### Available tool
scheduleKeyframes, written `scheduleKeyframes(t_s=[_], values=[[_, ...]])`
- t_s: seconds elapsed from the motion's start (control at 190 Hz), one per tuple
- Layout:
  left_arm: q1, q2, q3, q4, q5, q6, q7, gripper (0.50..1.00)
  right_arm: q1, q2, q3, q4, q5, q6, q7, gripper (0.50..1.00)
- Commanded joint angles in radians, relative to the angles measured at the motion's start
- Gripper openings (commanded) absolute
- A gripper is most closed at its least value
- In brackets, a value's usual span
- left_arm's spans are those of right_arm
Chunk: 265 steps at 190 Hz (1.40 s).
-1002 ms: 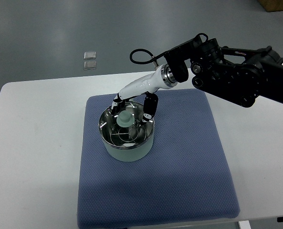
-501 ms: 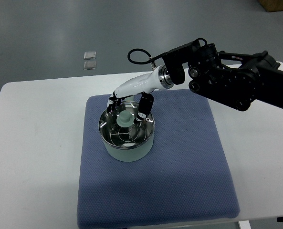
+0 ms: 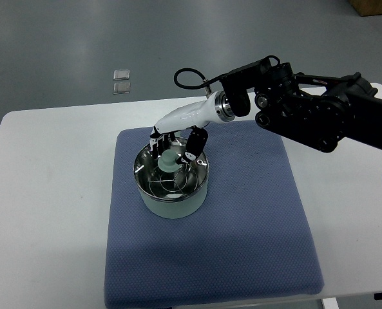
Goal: Open lid and place right of pot
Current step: 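Close the right hand's fingers around the lid knob, then lift the glass lid up off the saucepan with the right hand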
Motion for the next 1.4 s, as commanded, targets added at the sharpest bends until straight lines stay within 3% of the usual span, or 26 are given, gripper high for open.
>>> scheduleKeyframes(t_s=[0.0, 0.248, 1.155, 1.392], values=[[0.0, 0.0, 0.0, 0.0, 0.0, 0.0, 0.0, 1.0, 0.0, -0.002, 0.0, 0.0, 0.0, 0.001, 0.002, 0.627], [0.0, 0.0, 0.0, 0.001, 0.0, 0.0, 0.0, 1.0, 0.0, -0.001, 0.002, 0.0, 0.0, -0.001, 0.023, 0.5], [0.0, 0.0, 0.0, 0.001, 0.0, 0.0, -0.005, 1.0, 0.009, -0.03, 0.117, -0.009, 0.042, 0.022, 0.044, 0.5], [0.0, 0.0, 0.0, 0.001, 0.0, 0.0, -0.005, 1.0, 0.001, -0.14, 0.178, -0.009, 0.063, 0.047, 0.046, 0.5]])
